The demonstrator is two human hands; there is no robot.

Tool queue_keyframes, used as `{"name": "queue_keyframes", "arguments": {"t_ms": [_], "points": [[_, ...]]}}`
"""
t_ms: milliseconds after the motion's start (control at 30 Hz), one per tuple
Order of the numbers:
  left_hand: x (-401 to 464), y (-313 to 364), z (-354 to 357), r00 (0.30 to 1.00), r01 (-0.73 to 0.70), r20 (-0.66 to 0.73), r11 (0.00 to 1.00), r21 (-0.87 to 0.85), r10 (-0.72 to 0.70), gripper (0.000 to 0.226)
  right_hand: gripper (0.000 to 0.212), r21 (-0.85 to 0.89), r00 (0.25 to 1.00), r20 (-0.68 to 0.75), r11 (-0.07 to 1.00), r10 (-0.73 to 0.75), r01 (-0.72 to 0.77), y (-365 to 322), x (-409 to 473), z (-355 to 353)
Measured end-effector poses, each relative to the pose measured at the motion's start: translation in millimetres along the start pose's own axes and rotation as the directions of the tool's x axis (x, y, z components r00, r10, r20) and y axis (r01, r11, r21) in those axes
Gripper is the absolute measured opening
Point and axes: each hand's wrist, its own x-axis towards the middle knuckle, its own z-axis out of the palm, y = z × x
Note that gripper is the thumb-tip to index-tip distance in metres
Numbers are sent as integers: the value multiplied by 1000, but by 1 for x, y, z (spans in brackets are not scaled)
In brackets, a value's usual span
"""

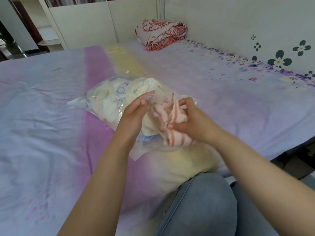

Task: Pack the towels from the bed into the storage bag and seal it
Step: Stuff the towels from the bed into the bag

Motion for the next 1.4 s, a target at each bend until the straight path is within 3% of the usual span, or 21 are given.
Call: {"name": "queue_keyframes", "arguments": {"t_ms": [67, 167, 300, 400, 467, 500, 567, 633, 667, 733, 833, 867, 933, 967, 1000, 1033, 1100, 1167, 1267, 1333, 1400], "points": [[-4, 6, 2, 999, -53, 9, 990, 134, 52, 36, 60, -112, 994, -108, 994, -10, -2, 11, -3, 51], [-16, 6, 10, 991, -120, -6, 918, 377, 132, 55, 66, -424, 998, -18, 904, -61, 48, 38, -6, 93], [-36, -14, 12, 983, -120, -28, 744, 657, 184, 67, 70, -233, 981, 188, 972, 50, -5, 61, 0, 79], [-40, -22, 18, 976, -127, -50, 744, 657, 211, 57, 69, -468, 968, 187, 881, 168, -63, 66, 2, 66], [-38, -21, 21, 982, -127, -33, 778, 615, 186, 53, 49, -489, 978, 146, 870, 150, -60, 56, 8, 64], [-37, -20, 21, 984, -129, -20, 790, 599, 176, 50, 38, -376, 988, 124, 926, 92, -39, 46, 9, 63], [-36, -16, 19, 985, -135, -11, 809, 573, 173, 47, 26, 161, 999, 49, 987, 6, -14, 19, 13, 63], [-36, -9, 11, 980, -149, -23, 808, 570, 197, 49, 33, 669, 1000, 11, 743, 15, -18, -7, 15, 66], [-36, -5, 5, 977, -158, -26, 799, 581, 212, 48, 31, 775, 999, 25, 631, 31, -39, -16, 16, 69], [-37, -2, -8, 972, -176, -13, 756, 631, 236, 46, 20, 834, 990, 137, 538, 19, -126, -30, 17, 81], [-53, -9, -29, 958, -128, -95, 699, 704, 271, 62, 21, 787, 984, 181, 600, -4, -142, -33, 19, 89], [-62, -15, -33, 955, -60, -169, 718, 694, 243, 71, 22, 692, 991, 131, 720, -42, -61, -31, 20, 88], [-84, -28, -36, 929, 153, -370, 881, 447, 27, 91, 28, 190, 987, 87, 975, -135, 117, -23, 20, 83], [-90, -32, -36, 877, 258, -458, 947, 190, -147, 99, 38, -104, 987, 109, 986, -118, 129, -18, 20, 80], [-94, -36, -35, 811, 340, -483, 938, -73, -332, 102, 43, -275, 986, 161, 957, -50, 94, -14, 19, 79], [-95, -40, -36, 768, 404, -429, 880, -250, -475, 94, 40, -283, 975, 218, 959, 33, 30, -14, 17, 80], [-96, -47, -34, 765, 502, -280, 809, -307, -581, 56, 29, -16, 948, 297, 993, 112, -113, -19, 12, 87], [-95, -45, -29, 812, 469, -248, 844, -260, -528, 35, 15, 350, 955, 282, 917, 90, -190, -27, 11, 94], [-92, -39, -28, 877, 322, -271, 904, -281, -397, 37, 13, 717, 950, 305, 672, -60, -188, -44, 18, 99], [-94, -39, -35, 905, 271, -237, 909, -317, -352, 49, 16, 588, 936, 349, 789, -53, -175, -56, 28, 107], [-98, -39, -46, 923, 247, -205, 912, -328, -324, 54, 28, 218, 927, 371, 967, 45, -134, -67, 43, 116]]}}
